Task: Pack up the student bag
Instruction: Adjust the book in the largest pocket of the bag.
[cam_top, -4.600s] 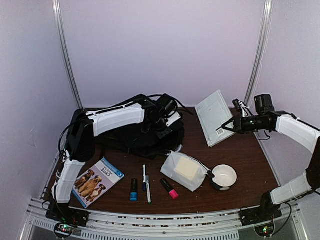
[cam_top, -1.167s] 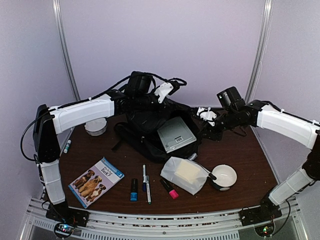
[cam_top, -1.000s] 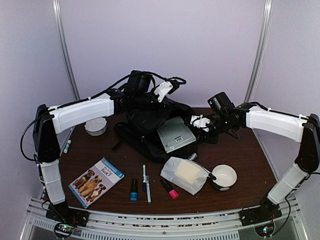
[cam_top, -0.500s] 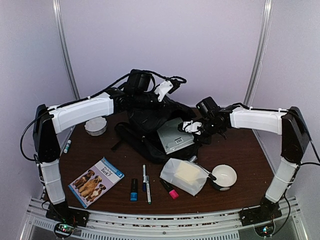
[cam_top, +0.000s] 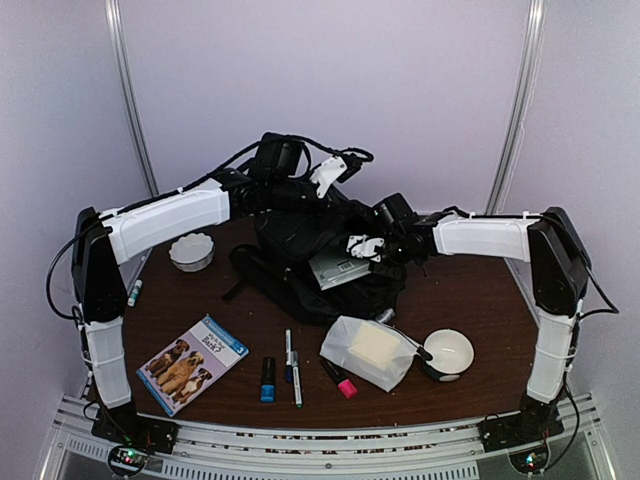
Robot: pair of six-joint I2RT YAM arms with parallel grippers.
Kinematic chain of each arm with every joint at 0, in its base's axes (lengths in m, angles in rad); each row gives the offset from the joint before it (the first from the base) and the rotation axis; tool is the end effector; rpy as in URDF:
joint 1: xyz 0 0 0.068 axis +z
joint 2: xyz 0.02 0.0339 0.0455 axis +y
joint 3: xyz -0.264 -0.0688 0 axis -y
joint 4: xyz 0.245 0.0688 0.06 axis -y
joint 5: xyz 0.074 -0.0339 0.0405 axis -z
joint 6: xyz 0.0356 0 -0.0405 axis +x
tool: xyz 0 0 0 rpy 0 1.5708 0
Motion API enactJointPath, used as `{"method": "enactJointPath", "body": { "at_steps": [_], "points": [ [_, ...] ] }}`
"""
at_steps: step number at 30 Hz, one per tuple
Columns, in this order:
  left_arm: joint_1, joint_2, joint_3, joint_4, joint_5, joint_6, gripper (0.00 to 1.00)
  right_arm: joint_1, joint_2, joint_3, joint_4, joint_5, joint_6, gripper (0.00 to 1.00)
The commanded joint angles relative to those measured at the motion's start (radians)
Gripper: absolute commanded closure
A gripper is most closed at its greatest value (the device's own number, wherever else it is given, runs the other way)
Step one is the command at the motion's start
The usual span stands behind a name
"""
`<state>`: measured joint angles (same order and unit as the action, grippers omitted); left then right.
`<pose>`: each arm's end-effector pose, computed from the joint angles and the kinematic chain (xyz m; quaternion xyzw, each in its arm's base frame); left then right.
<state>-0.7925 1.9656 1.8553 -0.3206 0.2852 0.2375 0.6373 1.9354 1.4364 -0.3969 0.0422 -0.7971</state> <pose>0.3228 -0.3417 0.3447 0.4772 0.6875 -0.2614 0.4809 0.3436 0.2525 0.2100 -0.6148 0.7156 -0.0463 0.3284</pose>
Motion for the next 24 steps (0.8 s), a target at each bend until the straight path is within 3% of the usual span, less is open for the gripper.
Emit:
{"method": "enactJointPath", "body": {
  "at_steps": [1,12,24],
  "points": [
    [-0.017,-0.024,0.087,0.172,0.108,0.016,1.0,0.018,0.034,0.042,0.138,0.068,0.101,0.65],
    [-0.017,-0.033,0.062,0.193,0.099,0.006,1.0,0.021,0.073,0.028,0.186,0.139,0.215,0.59],
    [0.024,-0.016,0.023,0.223,0.005,-0.079,1.0,0.024,-0.22,-0.167,0.044,-0.071,0.266,0.53]
  ]
}}
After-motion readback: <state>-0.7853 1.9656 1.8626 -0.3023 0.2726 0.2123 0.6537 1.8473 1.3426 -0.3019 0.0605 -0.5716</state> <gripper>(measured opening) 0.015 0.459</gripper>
